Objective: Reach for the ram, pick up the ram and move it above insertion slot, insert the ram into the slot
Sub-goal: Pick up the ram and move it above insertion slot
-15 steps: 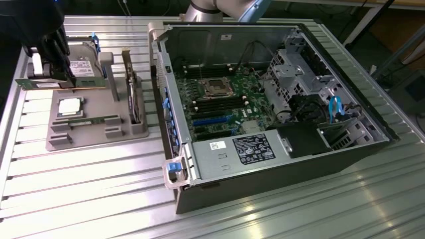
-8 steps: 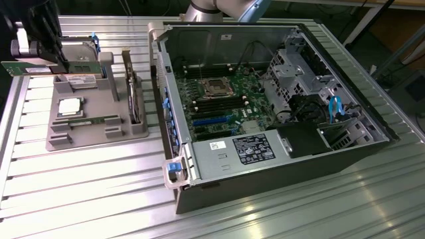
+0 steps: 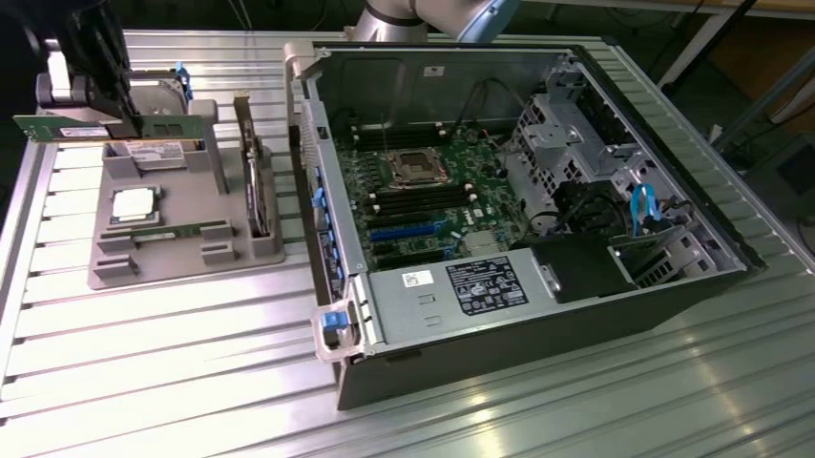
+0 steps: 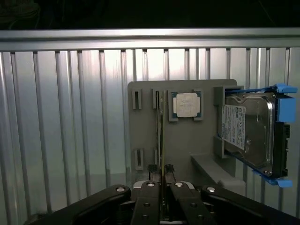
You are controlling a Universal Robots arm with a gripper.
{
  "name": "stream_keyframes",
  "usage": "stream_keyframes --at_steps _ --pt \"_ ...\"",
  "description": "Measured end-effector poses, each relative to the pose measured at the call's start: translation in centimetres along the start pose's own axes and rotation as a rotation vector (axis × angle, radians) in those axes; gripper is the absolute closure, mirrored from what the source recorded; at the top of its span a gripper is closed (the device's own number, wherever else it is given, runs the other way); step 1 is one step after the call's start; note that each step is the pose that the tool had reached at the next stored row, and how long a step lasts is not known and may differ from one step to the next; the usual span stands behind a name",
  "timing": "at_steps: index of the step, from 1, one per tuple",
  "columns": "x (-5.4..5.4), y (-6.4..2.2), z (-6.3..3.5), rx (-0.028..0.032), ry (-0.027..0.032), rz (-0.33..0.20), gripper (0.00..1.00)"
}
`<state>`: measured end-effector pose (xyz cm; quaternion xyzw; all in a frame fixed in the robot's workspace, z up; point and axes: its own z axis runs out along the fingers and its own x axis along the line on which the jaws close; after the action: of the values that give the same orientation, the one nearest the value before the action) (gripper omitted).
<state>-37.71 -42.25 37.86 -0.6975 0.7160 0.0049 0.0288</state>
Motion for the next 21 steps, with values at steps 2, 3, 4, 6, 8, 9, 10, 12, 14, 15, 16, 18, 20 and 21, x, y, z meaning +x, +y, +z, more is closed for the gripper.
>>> stream_keyframes --at_steps 2,3,4,6,8,9,10,12,14,15,16,18,20,21 --pt "0.0 -1.03 0.03 -0.0046 0.0001 0.0 0.86" --pt "0.0 -1.21 0.03 -0.0064 0.0001 0.0 0.86" --pt "0.0 -1.52 0.01 -0.01 0.0002 0.0 0.86" --pt "-0.1 -1.87 -0.15 -0.0171 0.0003 0.001 0.86" --pt "-0.1 -2.03 -0.39 -0.0219 0.0006 0.001 0.86" --pt "-0.1 -2.11 -0.59 -0.023 0.0005 0.001 0.86" --pt "-0.1 -2.16 -0.72 -0.0231 0.0005 0.001 0.86" --pt "-0.1 -2.36 -0.96 -0.0231 0.0003 0.001 0.86" --pt "-0.1 -2.72 -1.28 -0.022 0.0003 0.001 0.86" --pt "-0.1 -2.83 -1.32 -0.0222 0.0005 0.001 0.86" --pt "-0.1 -2.85 -1.33 -0.0223 0.0005 0.001 0.86" --pt "-0.1 -2.85 -1.32 -0.0222 0.0004 0.001 0.86" --pt "-0.1 -2.86 -1.32 -0.0222 0.0004 0.001 0.86" --pt "-0.1 -2.97 -1.31 -0.0221 0.0003 0.001 0.86"
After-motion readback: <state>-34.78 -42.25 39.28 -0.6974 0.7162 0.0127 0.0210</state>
